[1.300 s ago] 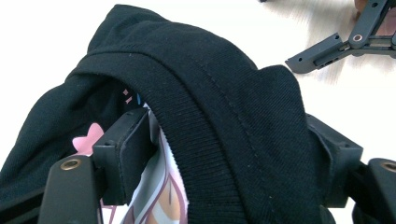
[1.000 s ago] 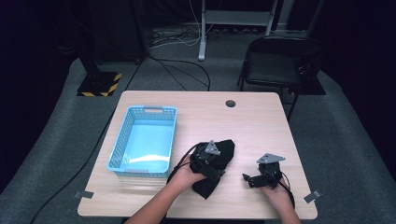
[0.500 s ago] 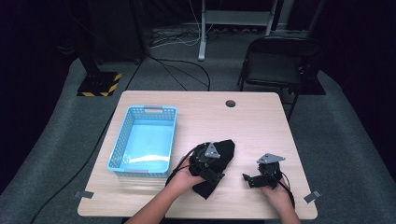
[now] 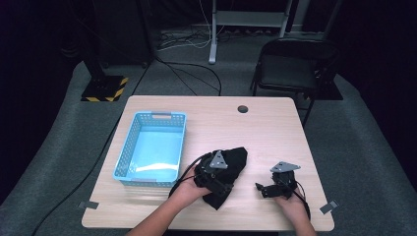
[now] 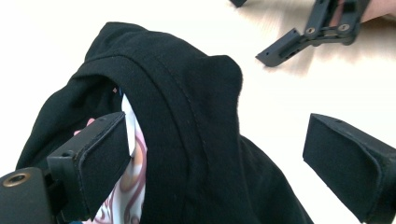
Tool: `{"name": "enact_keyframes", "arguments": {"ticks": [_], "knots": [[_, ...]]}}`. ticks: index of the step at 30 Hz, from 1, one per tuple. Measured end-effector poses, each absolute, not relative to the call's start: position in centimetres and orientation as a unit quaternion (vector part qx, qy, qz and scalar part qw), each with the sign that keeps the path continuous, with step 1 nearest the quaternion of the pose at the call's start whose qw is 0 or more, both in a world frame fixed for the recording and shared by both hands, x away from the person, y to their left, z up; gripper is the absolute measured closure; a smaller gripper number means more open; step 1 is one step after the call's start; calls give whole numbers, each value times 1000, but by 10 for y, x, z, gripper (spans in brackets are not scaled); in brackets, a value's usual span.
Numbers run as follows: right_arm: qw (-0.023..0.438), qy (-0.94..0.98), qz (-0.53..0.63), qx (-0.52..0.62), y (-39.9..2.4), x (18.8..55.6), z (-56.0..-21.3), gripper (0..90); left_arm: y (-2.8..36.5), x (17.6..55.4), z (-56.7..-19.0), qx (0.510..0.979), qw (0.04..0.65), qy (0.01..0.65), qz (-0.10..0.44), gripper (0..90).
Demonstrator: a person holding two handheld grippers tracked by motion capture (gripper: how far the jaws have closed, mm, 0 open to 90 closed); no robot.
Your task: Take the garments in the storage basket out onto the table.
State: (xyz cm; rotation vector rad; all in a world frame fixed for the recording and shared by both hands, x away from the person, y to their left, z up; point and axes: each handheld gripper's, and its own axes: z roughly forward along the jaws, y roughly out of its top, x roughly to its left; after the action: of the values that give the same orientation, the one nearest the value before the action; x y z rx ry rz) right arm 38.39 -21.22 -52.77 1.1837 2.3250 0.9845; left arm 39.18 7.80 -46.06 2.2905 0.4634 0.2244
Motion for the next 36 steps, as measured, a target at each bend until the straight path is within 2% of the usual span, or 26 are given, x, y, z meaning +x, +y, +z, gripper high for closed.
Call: {"name": "enact_keyframes", "arguments": {"ticks": [18, 36], "knots": [[176, 820, 348, 419, -212, 384, -528, 14, 102, 387, -452, 887, 409, 197, 86, 72], [176, 820, 348, 419, -212, 384, -528, 15, 141, 399, -441, 862, 430, 246, 108, 73]]}}
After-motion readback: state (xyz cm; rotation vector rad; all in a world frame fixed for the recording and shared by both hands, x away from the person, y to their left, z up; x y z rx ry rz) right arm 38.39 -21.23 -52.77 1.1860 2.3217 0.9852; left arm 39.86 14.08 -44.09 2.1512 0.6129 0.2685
